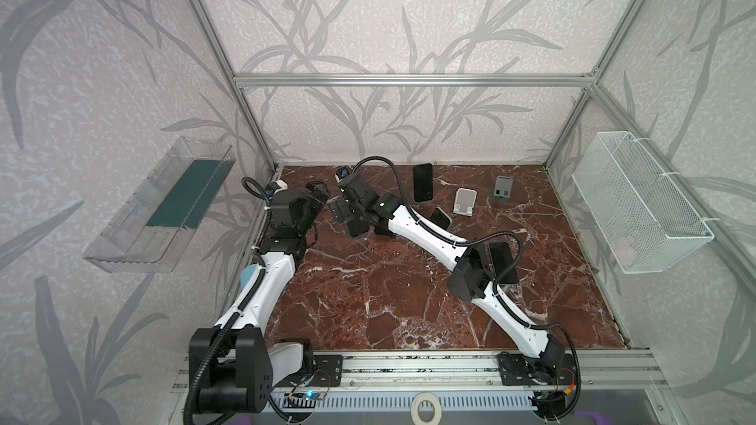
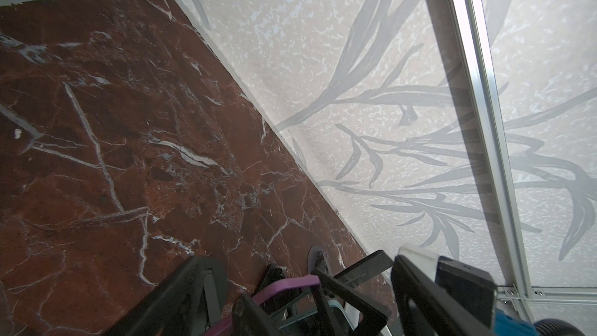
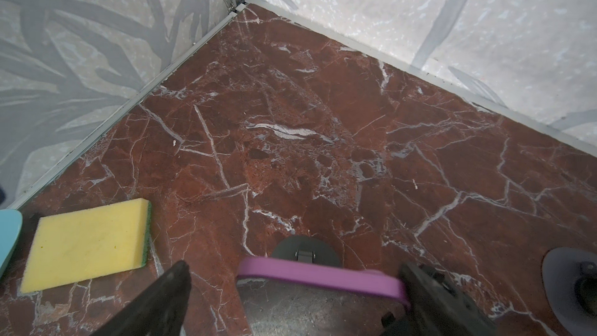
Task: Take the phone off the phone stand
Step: 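Close the right gripper on the top edge of the purple-edged phone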
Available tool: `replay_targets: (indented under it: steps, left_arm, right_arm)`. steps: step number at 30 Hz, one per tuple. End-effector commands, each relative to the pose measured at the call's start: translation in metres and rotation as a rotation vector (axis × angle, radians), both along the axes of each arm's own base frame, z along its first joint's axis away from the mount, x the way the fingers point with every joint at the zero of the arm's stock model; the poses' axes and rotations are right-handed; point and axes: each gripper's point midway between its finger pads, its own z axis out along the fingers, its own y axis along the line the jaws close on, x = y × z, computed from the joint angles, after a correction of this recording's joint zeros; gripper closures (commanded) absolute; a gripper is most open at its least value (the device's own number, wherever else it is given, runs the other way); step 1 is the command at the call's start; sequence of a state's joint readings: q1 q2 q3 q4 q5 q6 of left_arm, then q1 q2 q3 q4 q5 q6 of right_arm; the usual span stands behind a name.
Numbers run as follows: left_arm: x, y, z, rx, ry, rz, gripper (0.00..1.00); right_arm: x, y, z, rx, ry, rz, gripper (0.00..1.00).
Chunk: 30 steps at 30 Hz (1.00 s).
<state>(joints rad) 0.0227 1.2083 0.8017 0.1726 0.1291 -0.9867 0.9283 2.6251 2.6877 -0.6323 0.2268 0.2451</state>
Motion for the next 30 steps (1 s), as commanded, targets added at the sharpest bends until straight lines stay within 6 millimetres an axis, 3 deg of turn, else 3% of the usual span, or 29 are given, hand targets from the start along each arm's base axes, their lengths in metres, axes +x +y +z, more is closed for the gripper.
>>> replay_targets:
  steps: [1,21,30]
  left_arm:
    - [0.003,0.001,0.005,-0.014,-0.02,-0.001,0.09]
    - [0.006,-0.001,0.004,-0.033,-0.022,-0.017,0.11]
    - [0.007,-0.001,0.003,-0.04,-0.021,-0.021,0.12]
  right_arm:
    - [0.003,0.001,-0.01,0.007,0.011,-0.012,0.04]
    - [0.012,-0.008,-0.027,-0.005,0.029,-0.062,0.16]
    - [0.015,-0.011,-0.028,-0.01,0.031,-0.07,0.16]
